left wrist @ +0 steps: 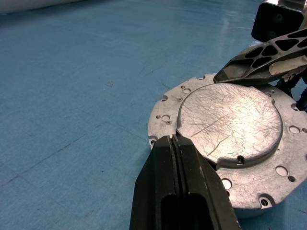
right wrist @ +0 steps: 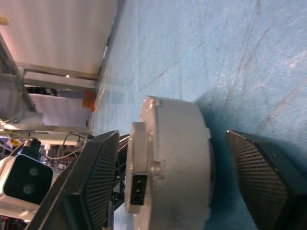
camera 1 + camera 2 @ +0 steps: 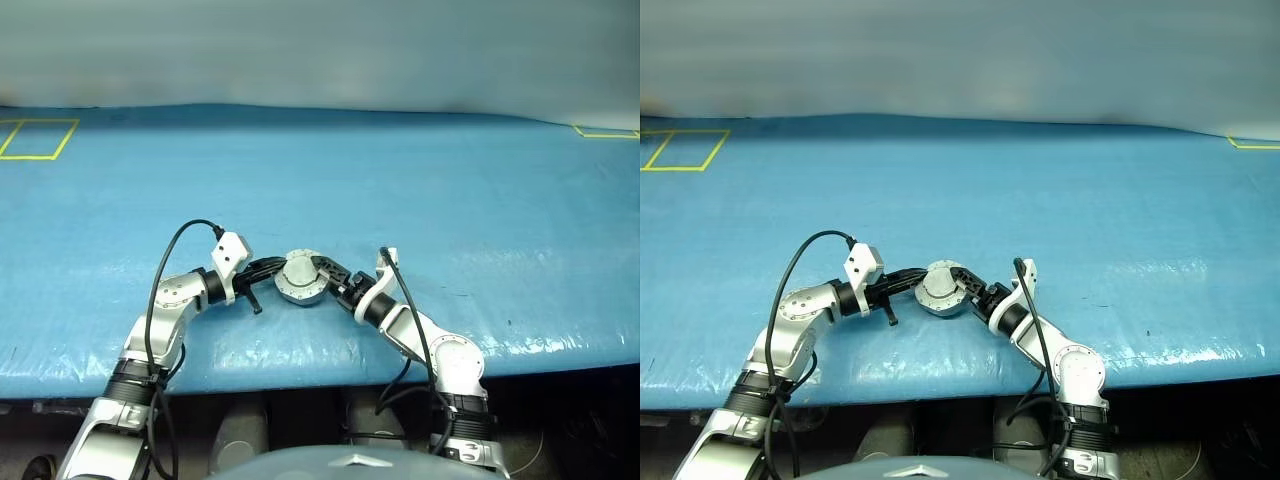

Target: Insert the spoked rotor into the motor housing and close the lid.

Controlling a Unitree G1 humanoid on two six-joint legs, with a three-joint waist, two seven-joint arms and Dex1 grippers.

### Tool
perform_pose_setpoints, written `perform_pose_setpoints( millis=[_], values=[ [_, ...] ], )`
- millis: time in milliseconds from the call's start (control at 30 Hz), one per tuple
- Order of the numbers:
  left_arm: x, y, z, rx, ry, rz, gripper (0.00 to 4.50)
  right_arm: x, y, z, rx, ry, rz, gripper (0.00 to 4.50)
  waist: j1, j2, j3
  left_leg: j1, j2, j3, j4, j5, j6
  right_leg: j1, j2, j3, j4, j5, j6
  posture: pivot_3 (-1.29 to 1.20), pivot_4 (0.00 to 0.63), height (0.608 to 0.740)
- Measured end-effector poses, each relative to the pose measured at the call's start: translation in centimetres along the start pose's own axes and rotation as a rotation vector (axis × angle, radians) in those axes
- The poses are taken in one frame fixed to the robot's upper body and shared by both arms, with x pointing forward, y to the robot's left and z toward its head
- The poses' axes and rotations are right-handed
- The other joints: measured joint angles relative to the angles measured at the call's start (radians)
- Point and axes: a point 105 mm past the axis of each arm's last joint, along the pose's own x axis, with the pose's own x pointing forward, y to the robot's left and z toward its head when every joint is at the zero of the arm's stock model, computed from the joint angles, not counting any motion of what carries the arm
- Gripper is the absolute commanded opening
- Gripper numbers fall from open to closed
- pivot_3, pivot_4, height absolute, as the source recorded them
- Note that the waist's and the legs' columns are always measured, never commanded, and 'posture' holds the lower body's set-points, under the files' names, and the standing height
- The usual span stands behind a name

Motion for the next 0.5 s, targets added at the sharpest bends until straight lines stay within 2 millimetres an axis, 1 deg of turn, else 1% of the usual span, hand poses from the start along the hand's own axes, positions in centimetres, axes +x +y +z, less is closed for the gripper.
perform_pose_setpoints(
  millis=[133, 500],
  values=[
    [-0.07, 0.1, -0.16, -0.003, 0.005, 0.009, 0.0, -0.01, 0.08, -0.76, 0.019, 0.04, 0.009, 2.45, 0.0, 0.0, 0.0, 0.0, 0.0, 0.0, 0.0, 0.0, 0.0, 0.0, 0.0, 0.0, 0.0, 0.0, 0.0, 0.0, 0.15, 0.74],
    [-0.03, 0.07, -0.13, -0.001, 0.004, 0.009, 0.0, -0.1, -0.07, -0.53, 0.075, 0.024, 0.019, 2.41, 0.0, 0.0, 0.0, -0.002, 0.0, 0.0, -0.001, 0.0, 0.0, 0.0, 0.0, 0.0, -0.004, 0.001, 0.001, 0.0, 0.15, 0.74]
  ],
)
